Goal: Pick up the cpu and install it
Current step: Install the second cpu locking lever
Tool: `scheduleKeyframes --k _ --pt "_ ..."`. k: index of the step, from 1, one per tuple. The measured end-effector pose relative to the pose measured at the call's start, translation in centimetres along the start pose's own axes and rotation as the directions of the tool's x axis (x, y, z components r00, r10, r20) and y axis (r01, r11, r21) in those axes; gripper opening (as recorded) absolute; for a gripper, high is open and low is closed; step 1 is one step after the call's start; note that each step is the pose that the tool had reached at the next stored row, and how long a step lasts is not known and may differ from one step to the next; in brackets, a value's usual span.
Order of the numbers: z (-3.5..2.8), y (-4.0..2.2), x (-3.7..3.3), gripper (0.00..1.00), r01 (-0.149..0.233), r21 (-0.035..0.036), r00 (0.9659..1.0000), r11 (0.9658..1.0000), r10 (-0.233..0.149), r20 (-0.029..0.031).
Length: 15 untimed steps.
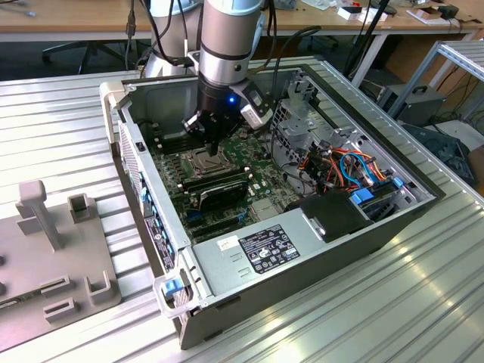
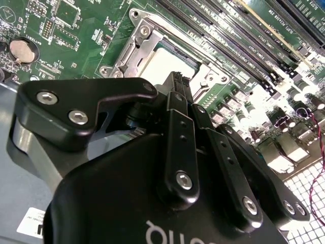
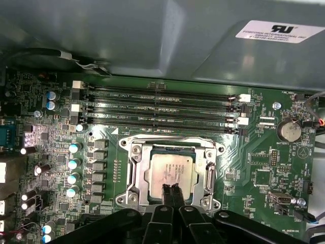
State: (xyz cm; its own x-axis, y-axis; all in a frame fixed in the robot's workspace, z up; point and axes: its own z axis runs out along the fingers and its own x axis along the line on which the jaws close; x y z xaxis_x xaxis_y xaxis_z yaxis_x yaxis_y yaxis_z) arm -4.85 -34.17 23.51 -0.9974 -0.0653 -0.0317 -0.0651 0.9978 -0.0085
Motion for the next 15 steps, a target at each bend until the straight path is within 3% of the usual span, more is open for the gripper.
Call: scheduleKeyframes --k 8,15 --pt "-0.34 -0.2 0.0 0.11 0.0 0.0017 1.0 1.0 0.0 0.0" --pt "-0.35 -1.42 0.04 0.11 -0.002 0.0044 1.0 1.0 0.002 -0.0003"
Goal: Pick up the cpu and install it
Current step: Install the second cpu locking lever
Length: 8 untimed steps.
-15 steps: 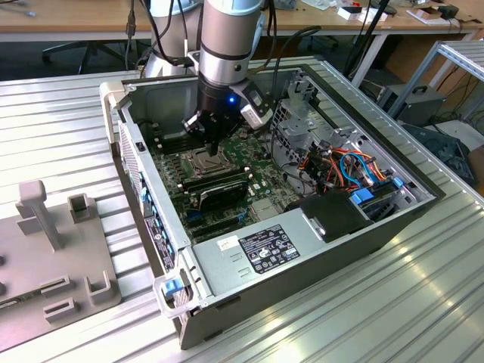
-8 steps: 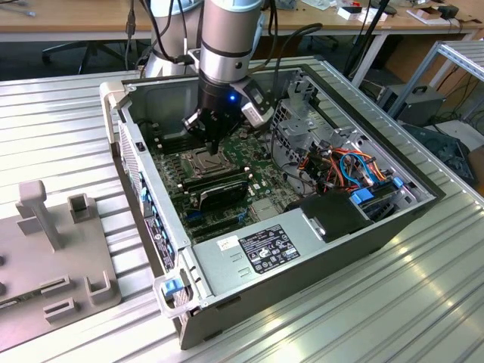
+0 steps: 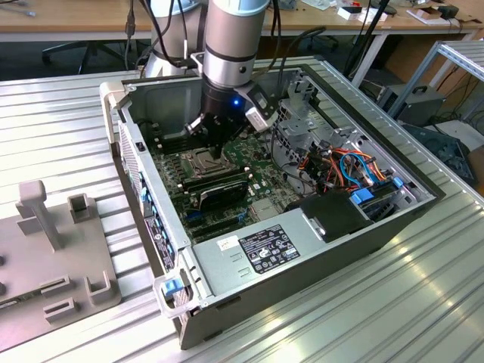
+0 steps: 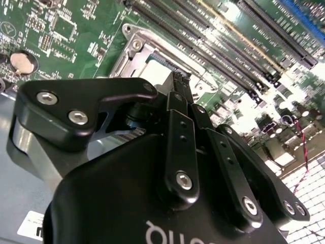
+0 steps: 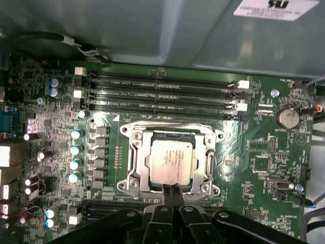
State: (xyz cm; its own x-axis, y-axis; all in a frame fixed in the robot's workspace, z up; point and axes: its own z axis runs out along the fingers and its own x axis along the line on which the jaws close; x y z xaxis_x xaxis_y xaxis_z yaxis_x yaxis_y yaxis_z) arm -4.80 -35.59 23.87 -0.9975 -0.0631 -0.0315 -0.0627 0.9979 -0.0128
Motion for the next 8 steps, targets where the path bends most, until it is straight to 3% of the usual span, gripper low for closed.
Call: scheduleKeyframes --k 6,8 --pt "0.01 -1.07 0.02 0.11 -0.003 0.0001 1.0 1.0 0.003 0.0" --pt "0.02 -1.14 0.02 0.11 -0.003 0.0 1.0 1.0 0.003 0.0"
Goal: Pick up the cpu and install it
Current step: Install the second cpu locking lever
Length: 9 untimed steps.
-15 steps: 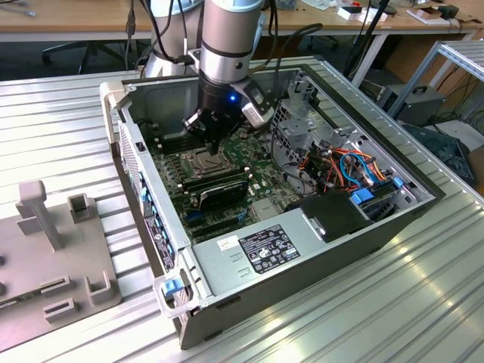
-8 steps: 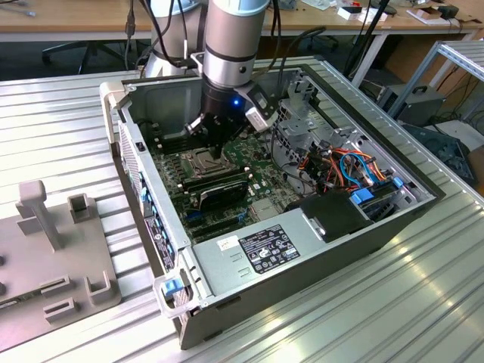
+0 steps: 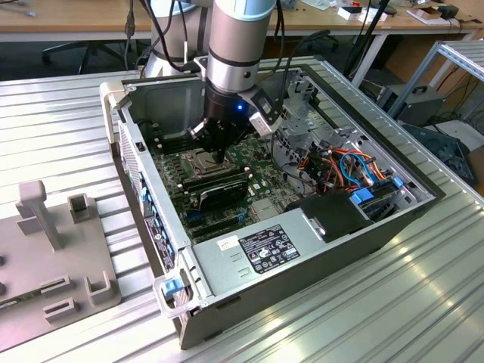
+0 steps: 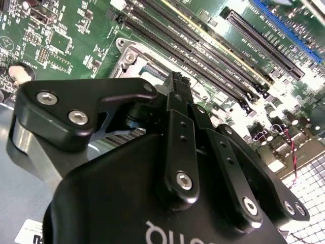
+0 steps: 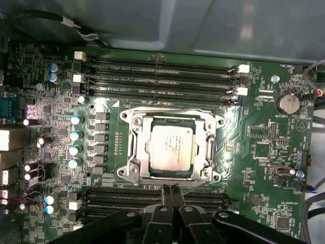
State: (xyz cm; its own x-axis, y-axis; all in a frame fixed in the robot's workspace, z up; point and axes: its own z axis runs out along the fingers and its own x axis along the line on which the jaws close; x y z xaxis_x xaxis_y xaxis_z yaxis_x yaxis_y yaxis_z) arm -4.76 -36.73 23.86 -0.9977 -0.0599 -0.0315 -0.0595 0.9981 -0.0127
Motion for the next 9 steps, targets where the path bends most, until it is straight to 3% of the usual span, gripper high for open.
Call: scheduleKeyframes --k 9 --pt "-0.02 0.0 0.61 0.11 0.0 0.0004 1.0 1.0 0.0 0.0054"
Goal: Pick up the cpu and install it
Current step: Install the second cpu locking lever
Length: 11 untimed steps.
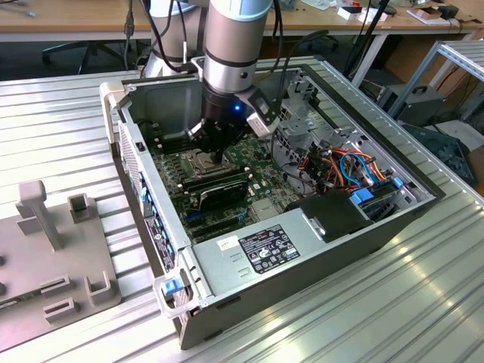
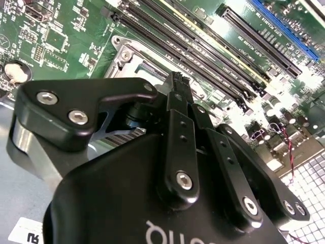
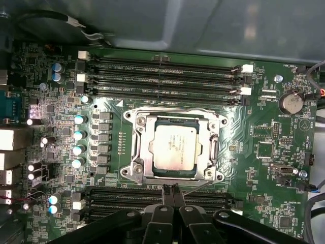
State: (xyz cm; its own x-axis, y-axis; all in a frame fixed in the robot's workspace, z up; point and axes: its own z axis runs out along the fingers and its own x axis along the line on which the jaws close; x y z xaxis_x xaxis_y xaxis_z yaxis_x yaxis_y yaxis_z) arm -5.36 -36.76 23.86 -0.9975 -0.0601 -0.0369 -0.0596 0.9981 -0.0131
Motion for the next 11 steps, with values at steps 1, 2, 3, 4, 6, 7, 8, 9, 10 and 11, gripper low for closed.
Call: scheduleKeyframes --k 1,2,3,4,6,7,8,9,10,11 --pt "0.0 0.0 0.11 0.11 0.0 0.0 1.0 1.0 0.0 0.001" --pt "0.0 0.0 0.19 0.11 0.0 0.0001 1.0 1.0 0.0 0.0016" --pt "-0.01 0.0 0.26 0.11 0.0 0.0001 1.0 1.0 0.0 0.0022" --pt "-0.01 -0.01 0.33 0.11 0.0 0.0001 1.0 1.0 0.0 0.0026" --pt "-0.01 0.0 0.45 0.11 0.0 0.0002 1.0 1.0 0.0 0.0034" --pt "-0.02 0.0 0.45 0.11 0.0 0.0002 1.0 1.0 0.0 0.0034" --pt "-0.02 0.0 0.5 0.11 0.0 0.0002 1.0 1.0 0.0 0.0035" --pt "-0.02 0.0 0.53 0.11 0.0 0.0002 1.0 1.0 0.0 0.0035" --pt "-0.02 0.0 0.53 0.11 0.0 0.0002 1.0 1.0 0.0 0.0035" --pt "-0.02 0.0 0.53 0.11 0.0 0.0002 1.0 1.0 0.0 0.0034"
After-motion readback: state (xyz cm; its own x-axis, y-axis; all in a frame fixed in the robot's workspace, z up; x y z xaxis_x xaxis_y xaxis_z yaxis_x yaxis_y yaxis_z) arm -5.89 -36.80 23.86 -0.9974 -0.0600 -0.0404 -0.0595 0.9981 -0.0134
